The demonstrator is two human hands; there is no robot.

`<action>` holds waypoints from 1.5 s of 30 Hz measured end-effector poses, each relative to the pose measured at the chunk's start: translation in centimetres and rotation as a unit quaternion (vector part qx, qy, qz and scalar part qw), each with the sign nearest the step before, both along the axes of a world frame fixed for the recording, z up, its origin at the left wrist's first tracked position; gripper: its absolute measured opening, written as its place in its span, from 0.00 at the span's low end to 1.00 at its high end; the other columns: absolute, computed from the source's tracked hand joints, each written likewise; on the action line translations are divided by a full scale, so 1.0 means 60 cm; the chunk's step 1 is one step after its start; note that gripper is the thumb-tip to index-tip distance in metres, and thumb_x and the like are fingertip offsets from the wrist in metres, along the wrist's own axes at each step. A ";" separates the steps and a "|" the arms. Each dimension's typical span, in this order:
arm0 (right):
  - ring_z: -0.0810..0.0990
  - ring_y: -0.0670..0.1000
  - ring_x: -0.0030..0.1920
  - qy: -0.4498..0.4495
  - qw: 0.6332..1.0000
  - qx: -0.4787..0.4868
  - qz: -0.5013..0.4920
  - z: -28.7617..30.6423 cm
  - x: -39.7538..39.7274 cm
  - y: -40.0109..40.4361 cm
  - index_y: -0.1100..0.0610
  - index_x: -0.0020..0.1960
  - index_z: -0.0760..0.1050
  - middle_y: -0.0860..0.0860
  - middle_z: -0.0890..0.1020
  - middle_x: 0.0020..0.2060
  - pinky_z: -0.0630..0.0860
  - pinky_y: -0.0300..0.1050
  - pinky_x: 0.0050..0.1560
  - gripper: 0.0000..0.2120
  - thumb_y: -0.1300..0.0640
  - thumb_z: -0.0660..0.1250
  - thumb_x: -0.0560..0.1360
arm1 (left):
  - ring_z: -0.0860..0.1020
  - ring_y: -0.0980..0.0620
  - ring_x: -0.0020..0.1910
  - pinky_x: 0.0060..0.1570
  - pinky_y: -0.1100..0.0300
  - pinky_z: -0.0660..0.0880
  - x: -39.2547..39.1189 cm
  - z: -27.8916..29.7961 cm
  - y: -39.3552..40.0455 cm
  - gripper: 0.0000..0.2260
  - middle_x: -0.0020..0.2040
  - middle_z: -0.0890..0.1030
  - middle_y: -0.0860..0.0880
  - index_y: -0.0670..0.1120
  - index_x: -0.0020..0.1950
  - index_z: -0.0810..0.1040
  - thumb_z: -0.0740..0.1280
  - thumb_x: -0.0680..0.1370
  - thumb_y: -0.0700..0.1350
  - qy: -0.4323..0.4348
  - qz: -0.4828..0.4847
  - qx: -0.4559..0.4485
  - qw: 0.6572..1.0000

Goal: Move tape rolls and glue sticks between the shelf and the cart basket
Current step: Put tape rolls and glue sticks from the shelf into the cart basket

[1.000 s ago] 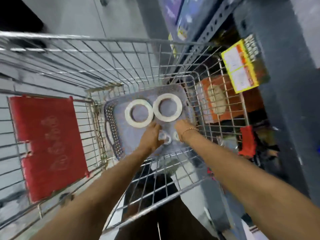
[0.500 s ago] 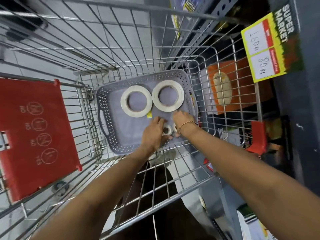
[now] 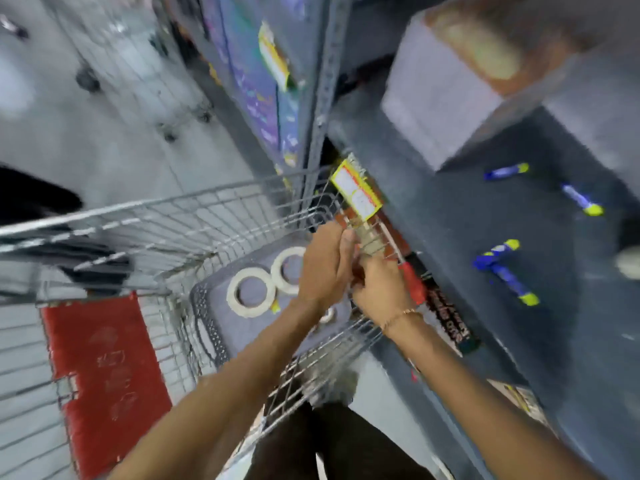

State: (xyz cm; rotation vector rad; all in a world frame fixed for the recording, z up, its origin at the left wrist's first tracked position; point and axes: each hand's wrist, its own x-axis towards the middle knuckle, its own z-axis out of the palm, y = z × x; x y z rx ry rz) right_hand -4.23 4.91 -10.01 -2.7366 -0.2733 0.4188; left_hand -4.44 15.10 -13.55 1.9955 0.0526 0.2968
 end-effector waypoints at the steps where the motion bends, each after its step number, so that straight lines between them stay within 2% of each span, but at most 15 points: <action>1: 0.81 0.63 0.42 -0.039 0.998 0.029 -0.048 0.037 -0.009 -0.030 0.59 0.43 0.80 0.61 0.85 0.39 0.74 0.48 0.41 0.05 0.63 0.67 0.68 | 0.64 0.53 0.36 0.39 0.63 0.60 0.012 0.037 -0.026 0.19 0.35 0.68 0.47 0.44 0.40 0.68 0.47 0.82 0.54 -0.041 -0.033 0.009 0.999; 5: 0.79 0.56 0.33 -0.089 0.946 0.133 -0.283 0.122 -0.035 -0.146 0.59 0.37 0.78 0.53 0.81 0.26 0.78 0.48 0.40 0.12 0.50 0.68 0.73 | 0.66 0.51 0.38 0.42 0.59 0.63 0.071 0.137 -0.125 0.12 0.36 0.70 0.48 0.45 0.41 0.70 0.55 0.81 0.47 -0.101 -0.151 0.092 0.979; 9: 0.83 0.58 0.33 -0.017 0.886 0.141 -0.441 0.131 -0.050 -0.242 0.63 0.35 0.80 0.60 0.84 0.29 0.81 0.47 0.38 0.27 0.43 0.58 0.78 | 0.75 0.40 0.52 0.53 0.50 0.70 0.111 0.161 -0.217 0.11 0.48 0.78 0.38 0.38 0.47 0.77 0.61 0.79 0.45 -0.017 -0.255 0.192 0.947; 12: 0.69 0.45 0.10 0.080 0.784 0.287 -0.545 0.121 -0.055 -0.274 0.62 0.27 0.74 0.50 0.73 0.10 0.63 0.28 0.14 0.30 0.43 0.55 0.80 | 0.74 0.37 0.57 0.55 0.48 0.72 0.110 0.165 -0.272 0.15 0.55 0.77 0.36 0.38 0.52 0.75 0.64 0.77 0.50 0.052 -0.265 0.270 0.924; 16: 0.67 0.43 0.07 0.111 0.741 0.319 -0.580 0.110 -0.037 -0.283 0.60 0.27 0.71 0.48 0.71 0.08 0.58 0.23 0.13 0.24 0.47 0.61 0.78 | 0.75 0.35 0.58 0.56 0.47 0.72 0.105 0.163 -0.293 0.17 0.57 0.76 0.35 0.37 0.56 0.76 0.63 0.78 0.50 0.075 -0.255 0.340 0.902; 20: 0.74 0.46 0.13 0.083 0.757 0.287 -0.580 0.109 -0.023 -0.288 0.59 0.27 0.73 0.50 0.75 0.12 0.71 0.31 0.18 0.18 0.51 0.66 0.73 | 0.76 0.35 0.58 0.56 0.47 0.73 0.110 0.162 -0.288 0.18 0.57 0.77 0.35 0.36 0.55 0.77 0.62 0.78 0.51 0.102 -0.248 0.370 0.889; 22: 0.82 0.55 0.27 0.056 0.786 0.232 -0.571 0.111 -0.020 -0.283 0.62 0.32 0.78 0.56 0.82 0.24 0.83 0.44 0.38 0.16 0.50 0.66 0.70 | 0.77 0.35 0.57 0.54 0.49 0.74 0.111 0.165 -0.282 0.17 0.57 0.79 0.35 0.37 0.54 0.78 0.62 0.78 0.51 0.106 -0.244 0.374 0.889; 24: 0.84 0.61 0.41 0.016 0.825 0.173 -0.538 0.113 -0.018 -0.278 0.65 0.39 0.81 0.62 0.85 0.36 0.80 0.47 0.47 0.19 0.48 0.65 0.70 | 0.78 0.35 0.55 0.51 0.50 0.75 0.110 0.167 -0.268 0.17 0.53 0.81 0.35 0.38 0.51 0.79 0.64 0.77 0.51 0.124 -0.229 0.333 0.906; 26: 0.83 0.60 0.39 -0.026 0.842 0.201 -0.500 0.112 -0.013 -0.265 0.64 0.37 0.81 0.62 0.85 0.34 0.80 0.47 0.44 0.17 0.50 0.66 0.70 | 0.80 0.38 0.51 0.47 0.53 0.75 0.111 0.162 -0.239 0.15 0.49 0.83 0.37 0.39 0.47 0.80 0.66 0.76 0.52 0.148 -0.205 0.256 0.933; 30: 0.78 0.48 0.24 0.001 0.767 0.423 -0.482 0.119 0.008 -0.228 0.60 0.37 0.76 0.55 0.79 0.28 0.80 0.42 0.31 0.05 0.62 0.68 0.71 | 0.78 0.51 0.40 0.46 0.58 0.74 0.107 0.144 -0.159 0.09 0.45 0.85 0.39 0.43 0.48 0.81 0.68 0.76 0.48 0.196 -0.171 0.039 0.965; 33: 0.79 0.41 0.21 0.057 0.771 0.488 -0.405 0.118 0.034 -0.165 0.57 0.38 0.71 0.53 0.78 0.31 0.79 0.34 0.28 0.10 0.68 0.68 0.73 | 0.78 0.55 0.34 0.42 0.54 0.75 0.093 0.124 -0.070 0.06 0.35 0.82 0.42 0.38 0.48 0.80 0.68 0.77 0.41 0.206 -0.125 -0.067 0.968; 36: 0.76 0.37 0.19 0.108 0.815 0.481 -0.304 0.105 0.051 -0.071 0.61 0.45 0.74 0.53 0.78 0.31 0.75 0.29 0.25 0.06 0.69 0.69 0.73 | 0.75 0.65 0.24 0.36 0.59 0.74 0.063 0.093 0.043 0.02 0.31 0.80 0.53 0.43 0.44 0.79 0.68 0.76 0.39 0.228 -0.050 -0.075 0.969; 39: 0.73 0.37 0.20 0.156 0.842 0.457 -0.241 0.077 0.053 0.008 0.62 0.51 0.75 0.52 0.76 0.31 0.70 0.27 0.24 0.08 0.70 0.68 0.73 | 0.75 0.52 0.35 0.43 0.55 0.74 0.015 0.048 0.144 0.05 0.37 0.77 0.44 0.41 0.41 0.79 0.69 0.76 0.41 0.291 0.026 -0.031 0.956; 42: 0.76 0.44 0.34 0.293 0.844 0.413 -0.178 0.021 0.043 0.083 0.62 0.57 0.75 0.49 0.78 0.33 0.74 0.34 0.32 0.13 0.69 0.68 0.74 | 0.73 0.50 0.38 0.41 0.57 0.69 -0.052 -0.020 0.225 0.07 0.36 0.75 0.41 0.40 0.40 0.78 0.69 0.75 0.43 0.374 0.090 -0.007 0.923; 45: 0.78 0.45 0.32 0.408 0.844 0.321 -0.134 -0.063 0.021 0.141 0.59 0.45 0.77 0.43 0.80 0.20 0.77 0.31 0.29 0.07 0.71 0.66 0.74 | 0.76 0.49 0.40 0.37 0.59 0.67 -0.109 -0.092 0.265 0.11 0.36 0.77 0.37 0.38 0.36 0.79 0.68 0.76 0.44 0.459 0.074 0.011 0.885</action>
